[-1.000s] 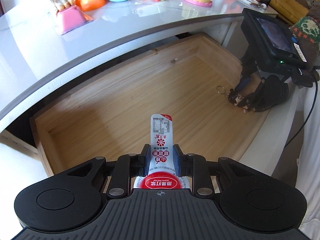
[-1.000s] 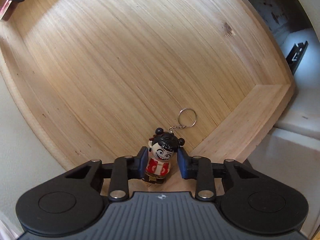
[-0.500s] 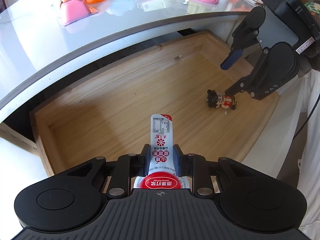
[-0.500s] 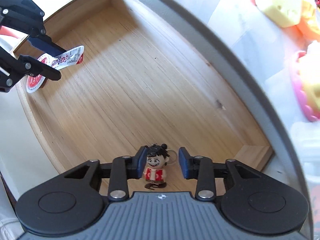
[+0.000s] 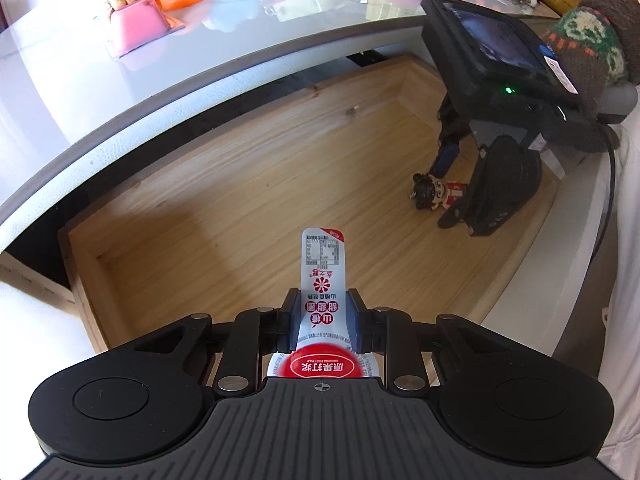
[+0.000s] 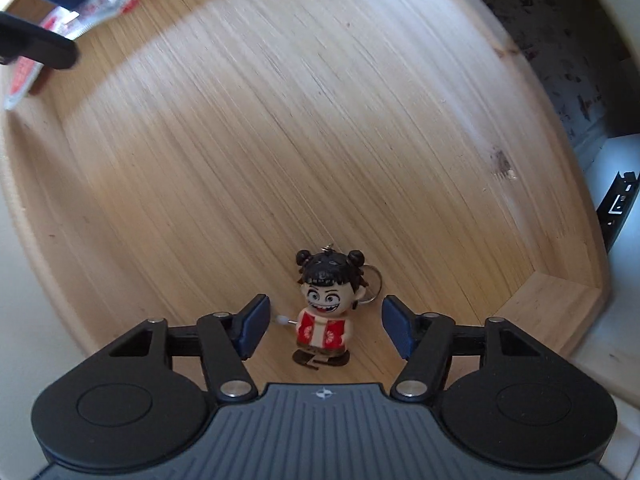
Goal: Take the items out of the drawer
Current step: 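Lift the spoon packet with the left tool while the right tool grasps the doll keychain, then place the spoon packet and doll keychain on the countertop with both tools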
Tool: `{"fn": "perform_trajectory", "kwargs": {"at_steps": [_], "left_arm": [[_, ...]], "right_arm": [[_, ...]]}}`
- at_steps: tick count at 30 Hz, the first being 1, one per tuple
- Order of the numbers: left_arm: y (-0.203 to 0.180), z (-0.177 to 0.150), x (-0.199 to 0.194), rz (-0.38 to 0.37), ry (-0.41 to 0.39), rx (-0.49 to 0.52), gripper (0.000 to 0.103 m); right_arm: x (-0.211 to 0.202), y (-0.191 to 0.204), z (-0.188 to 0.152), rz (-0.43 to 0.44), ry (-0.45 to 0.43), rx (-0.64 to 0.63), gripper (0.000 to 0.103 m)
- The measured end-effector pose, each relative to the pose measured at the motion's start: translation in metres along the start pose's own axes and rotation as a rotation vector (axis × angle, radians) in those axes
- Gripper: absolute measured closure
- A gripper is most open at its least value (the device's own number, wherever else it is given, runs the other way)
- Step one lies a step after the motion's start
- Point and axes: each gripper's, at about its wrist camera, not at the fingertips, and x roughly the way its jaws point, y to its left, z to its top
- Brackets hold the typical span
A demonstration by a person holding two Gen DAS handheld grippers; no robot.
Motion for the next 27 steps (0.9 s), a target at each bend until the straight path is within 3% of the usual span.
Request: {"fn": "perform_trajectory", "kwargs": {"at_steps": [2,7,12,16,19,21,24,27], "left_arm": [[-0.002,0.0,-0.001,0.004,0.007,0.006,0.076],[0.0,0.002,0.003,0.015,0.022,-0.009,0.076],[-0.004,-0.004,-0.011,0.082,-0.056,-0.043,0.076],[-0.01,0.0,-0.06,-0.032,-0.201,-0.178,0.076],[-0.015,0.028,-0.112,0.009,-0.374,-0.238,0.076],[-0.008,0.05,-0.135,0.038,-0.467,-0.334,0.076],[0.01,0.083,-0.134,0.057,-0.495,-0.427,0.076],[0.021,0.11,-0.101,0.098,-0.464,-0.472,0.076]], "right_arm": [[-0.003,-0.007,0.001,0.048,0.019,0.051,0.075],[-0.042,-0.001,-0.015,0.041,-0.056,0.094,0.077],[-0.123,0.018,-0.052,0.043,-0.32,0.183,0.077],[-0.177,0.029,-0.091,0.035,-0.533,0.247,0.077],[-0.206,0.031,-0.121,0.038,-0.695,0.312,0.077],[-0.213,0.021,-0.134,0.037,-0.786,0.358,0.077],[-0.221,0.016,-0.14,0.055,-0.86,0.426,0.077],[-0.224,0.012,-0.141,0.022,-0.877,0.466,0.077]]}}
